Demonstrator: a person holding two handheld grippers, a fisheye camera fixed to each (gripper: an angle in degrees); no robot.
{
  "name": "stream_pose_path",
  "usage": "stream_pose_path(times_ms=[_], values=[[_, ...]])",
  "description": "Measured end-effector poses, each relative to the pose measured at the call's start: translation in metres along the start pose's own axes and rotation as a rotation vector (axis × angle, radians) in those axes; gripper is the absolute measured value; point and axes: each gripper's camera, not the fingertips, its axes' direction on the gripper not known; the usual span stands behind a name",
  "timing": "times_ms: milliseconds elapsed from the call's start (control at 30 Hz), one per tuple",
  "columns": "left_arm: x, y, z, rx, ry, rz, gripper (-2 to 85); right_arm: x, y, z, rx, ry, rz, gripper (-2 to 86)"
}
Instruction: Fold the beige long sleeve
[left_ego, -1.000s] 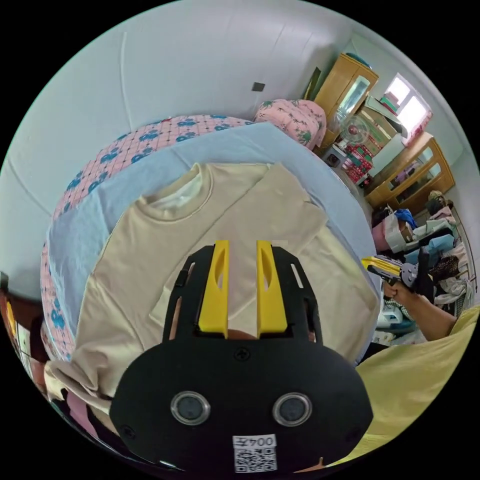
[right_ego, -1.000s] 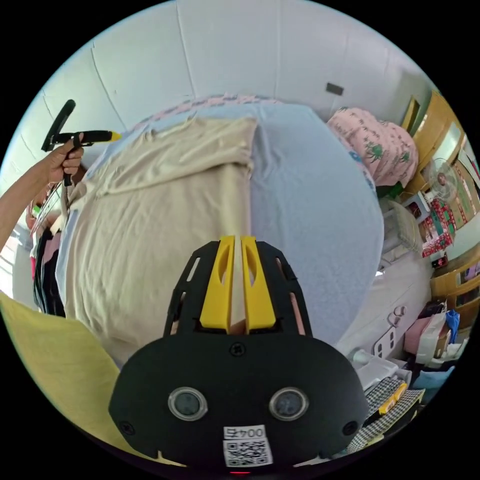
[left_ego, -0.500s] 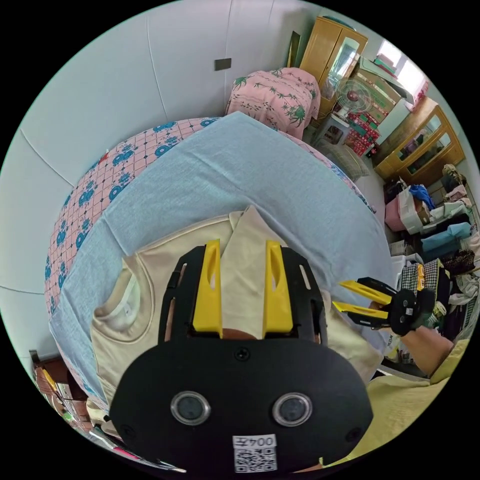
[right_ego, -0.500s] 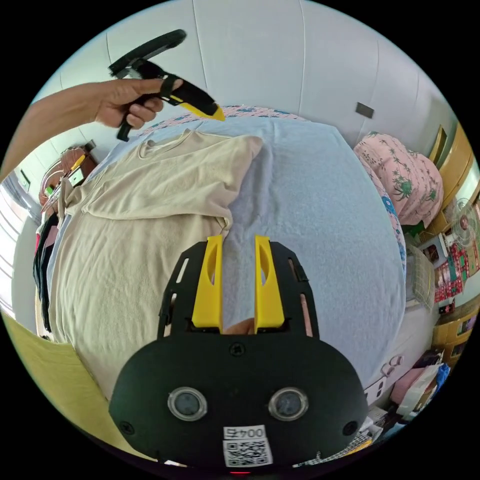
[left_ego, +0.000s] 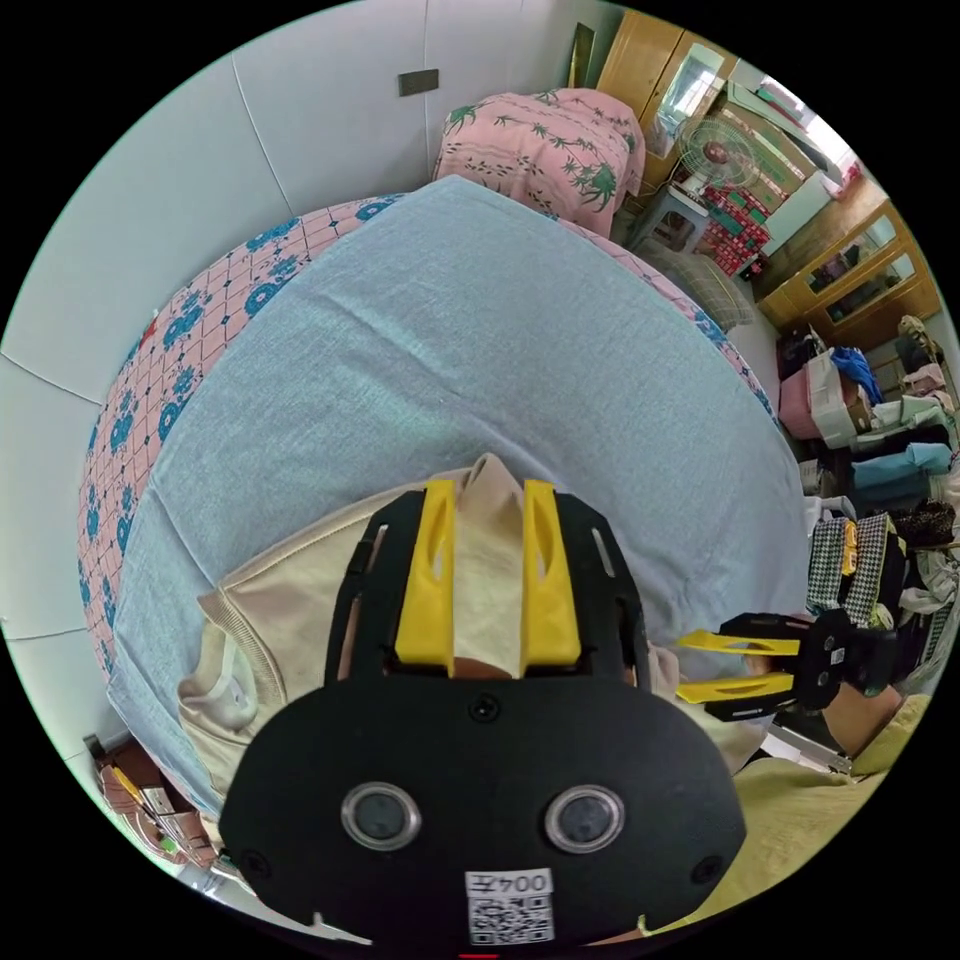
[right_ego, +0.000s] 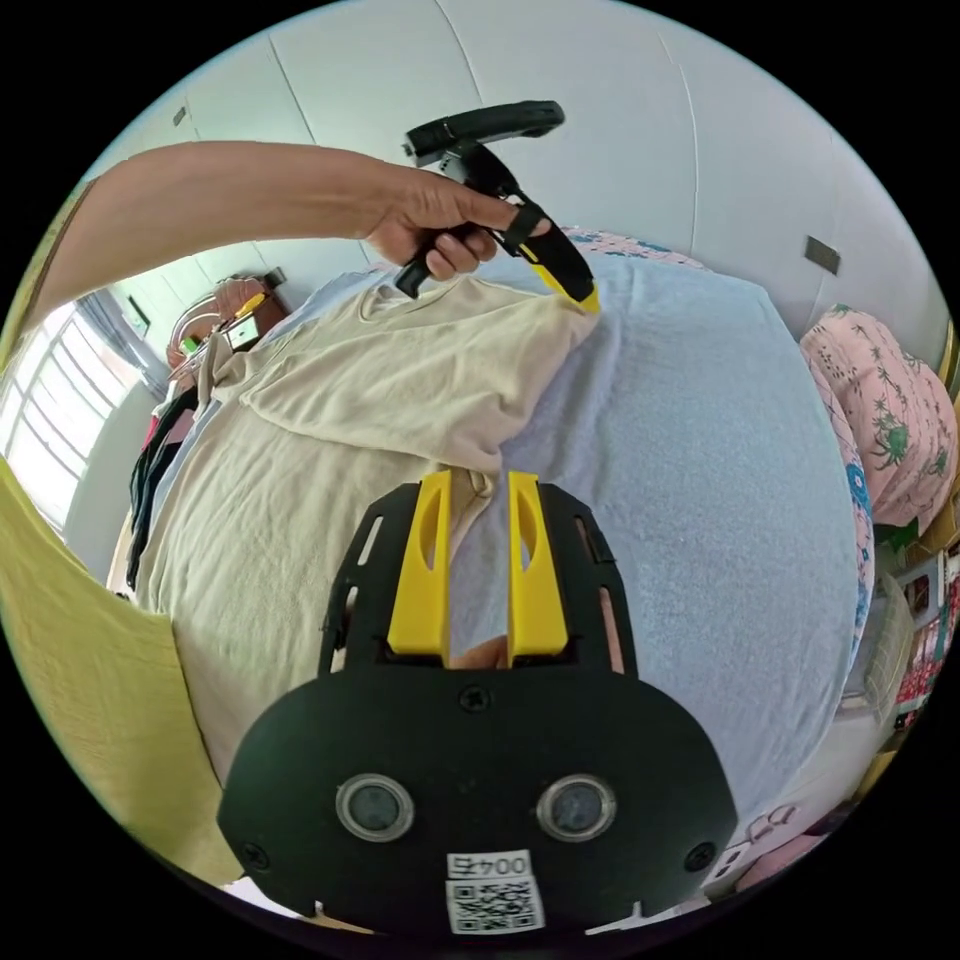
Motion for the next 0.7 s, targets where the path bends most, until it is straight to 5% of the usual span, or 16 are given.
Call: stream_pose_path(times_ms=[200, 400, 600, 700], values=[[-0.016, -0.001, 0.009, -0.01, -0.001, -0.024, 2.7, -0.003, -0.01, 0.009, -0.021, 0.069, -0.013, 3.0], [-0.072, 0.026, 0.007, 0.096, 0.096, -0.361, 2.5, -0.015, -0.001, 0.02, -0.083, 0.219, -0.042, 2.3], [-0.08, 0.038, -0.008, 0.09, 0.083, -0.338, 8.0, -0.01, -0.007, 0.035, -0.1, 0.229, -0.001, 3.7], [-0.098, 0.055, -0.038, 0.148, 0.23, -0.39, 12.8, 0.001, -0.007, 0.037, -0.093, 0.191, 0.047, 6.5]])
